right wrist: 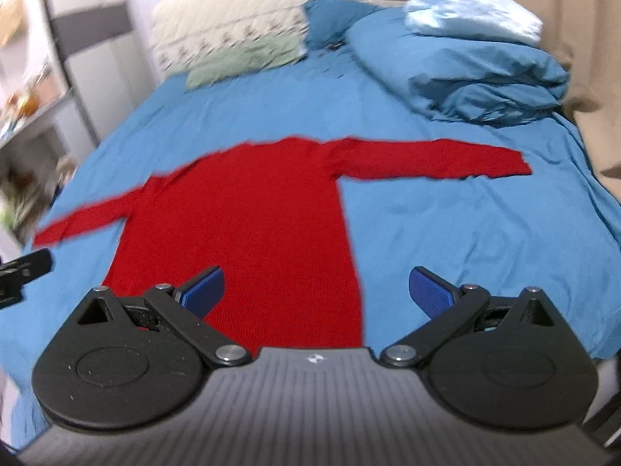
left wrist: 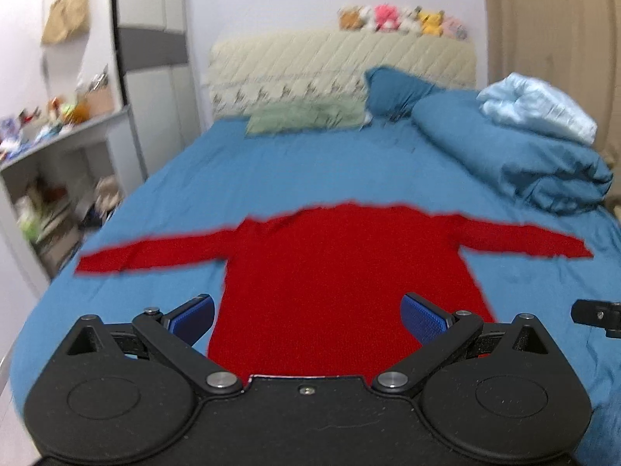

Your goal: Fold small clothes

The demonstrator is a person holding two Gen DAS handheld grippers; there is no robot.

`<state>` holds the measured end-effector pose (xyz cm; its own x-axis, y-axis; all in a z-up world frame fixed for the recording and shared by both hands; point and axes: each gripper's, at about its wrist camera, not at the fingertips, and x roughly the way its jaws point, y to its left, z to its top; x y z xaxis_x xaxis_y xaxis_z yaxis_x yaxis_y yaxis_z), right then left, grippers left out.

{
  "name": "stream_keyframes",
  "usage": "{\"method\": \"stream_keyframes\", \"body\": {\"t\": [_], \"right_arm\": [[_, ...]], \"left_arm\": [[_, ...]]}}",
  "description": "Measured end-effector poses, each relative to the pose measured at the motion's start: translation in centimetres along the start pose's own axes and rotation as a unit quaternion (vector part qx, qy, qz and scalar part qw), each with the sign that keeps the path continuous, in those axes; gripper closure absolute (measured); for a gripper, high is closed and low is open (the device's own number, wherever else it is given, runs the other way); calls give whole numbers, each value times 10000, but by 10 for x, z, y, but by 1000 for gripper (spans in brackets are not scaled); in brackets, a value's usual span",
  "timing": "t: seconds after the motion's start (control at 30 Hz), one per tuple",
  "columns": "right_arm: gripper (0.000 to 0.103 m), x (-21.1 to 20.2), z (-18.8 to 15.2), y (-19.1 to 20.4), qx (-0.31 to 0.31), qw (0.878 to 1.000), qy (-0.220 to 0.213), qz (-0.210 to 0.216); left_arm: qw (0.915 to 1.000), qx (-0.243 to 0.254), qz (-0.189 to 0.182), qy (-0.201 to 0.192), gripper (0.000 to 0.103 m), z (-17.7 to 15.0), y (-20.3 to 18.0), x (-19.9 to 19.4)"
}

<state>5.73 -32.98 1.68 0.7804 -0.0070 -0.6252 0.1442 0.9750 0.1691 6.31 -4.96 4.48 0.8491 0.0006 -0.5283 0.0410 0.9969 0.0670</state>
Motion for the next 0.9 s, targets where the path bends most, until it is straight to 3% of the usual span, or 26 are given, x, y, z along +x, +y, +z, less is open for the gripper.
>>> {"method": "stream_keyframes", "body": {"t": [0.17,0.33,0.5,0.63,0.9], "right_arm": [[0,51,44,-65,723,9967,-302,-193],[0,122,71,-129,1391,9886,-424,-380],[0,205,76,-181,1991,9772,-433,-592],[1,267,77,-206,2053,9729,-527,-922],[38,362,79,-251,2537,9592,-426,-1176]], "left_arm": [[9990,153,-359,-196,0,57,-34,59],[9970,237,-738,-8,0,96,-74,149],[9922,264,-1122,466,0,109,-111,251],[9894,446,-1157,753,0,105,-142,330],[9835,349,-1241,1269,0,86,-165,436]]}}
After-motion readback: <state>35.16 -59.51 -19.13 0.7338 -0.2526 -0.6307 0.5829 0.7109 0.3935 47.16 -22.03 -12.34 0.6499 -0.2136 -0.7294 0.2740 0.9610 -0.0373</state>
